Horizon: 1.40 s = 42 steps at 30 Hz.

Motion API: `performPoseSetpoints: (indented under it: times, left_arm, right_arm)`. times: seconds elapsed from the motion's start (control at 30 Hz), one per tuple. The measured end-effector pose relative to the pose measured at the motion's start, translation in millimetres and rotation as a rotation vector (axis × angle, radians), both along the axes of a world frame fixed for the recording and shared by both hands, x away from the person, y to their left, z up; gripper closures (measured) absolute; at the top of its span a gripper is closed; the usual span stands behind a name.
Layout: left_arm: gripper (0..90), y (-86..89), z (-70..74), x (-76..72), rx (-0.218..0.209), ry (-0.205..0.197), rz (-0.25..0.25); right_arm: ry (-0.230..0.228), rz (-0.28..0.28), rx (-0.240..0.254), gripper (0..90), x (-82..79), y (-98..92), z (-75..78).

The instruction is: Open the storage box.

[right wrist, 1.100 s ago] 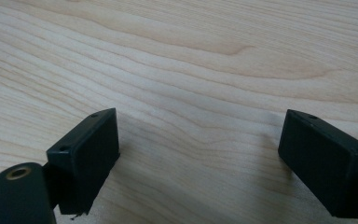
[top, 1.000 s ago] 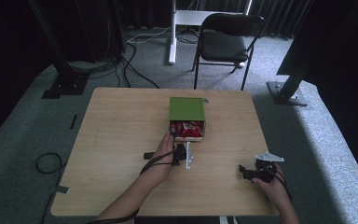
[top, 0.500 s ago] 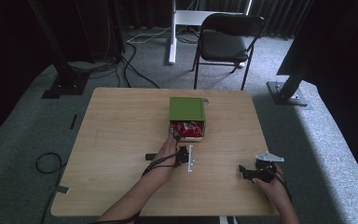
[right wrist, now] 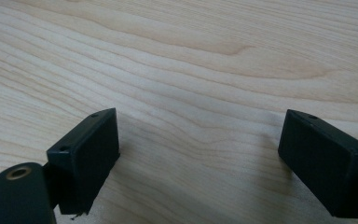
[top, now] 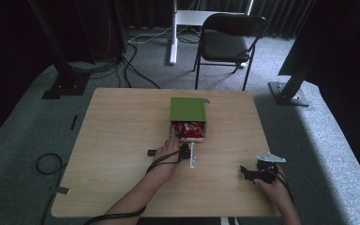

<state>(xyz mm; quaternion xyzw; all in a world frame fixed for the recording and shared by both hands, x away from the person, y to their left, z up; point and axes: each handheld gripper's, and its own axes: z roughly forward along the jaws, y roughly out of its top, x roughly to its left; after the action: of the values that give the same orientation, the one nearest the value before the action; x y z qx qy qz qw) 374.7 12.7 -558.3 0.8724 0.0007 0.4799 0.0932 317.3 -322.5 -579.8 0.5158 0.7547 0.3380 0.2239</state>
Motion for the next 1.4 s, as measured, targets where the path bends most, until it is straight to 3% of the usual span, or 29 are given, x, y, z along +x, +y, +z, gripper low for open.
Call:
performPoseSetpoints:
  times: [0.23,0.4,0.47,0.97,1.4]
  left_arm:
    - [51.0,-0.5,-3.8,6.7,0.044,-0.044,0.003]
    - [67.3,-1.8,-5.9,9.3,0.043,-0.096,0.028]
    - [67.2,-3.1,-6.8,9.1,0.06,-0.103,0.031]
    - [71.5,-5.3,1.4,6.5,0.031,-0.05,0.052]
    - [72.2,-6.8,4.6,-3.1,0.037,-0.018,0.051]
  right_arm:
    - [0.0,0.0,0.0,11.7,0.0,0.0,0.0]
    - [0.0,0.0,0.0,11.7,0.0,0.0,0.0]
    - [0.0,0.0,0.0,11.7,0.0,0.0,0.0]
    - [0.0,0.0,0.0,11.7,0.0,0.0,0.0]
    - [0.0,0.0,0.0,11.7,0.0,0.0,0.0]
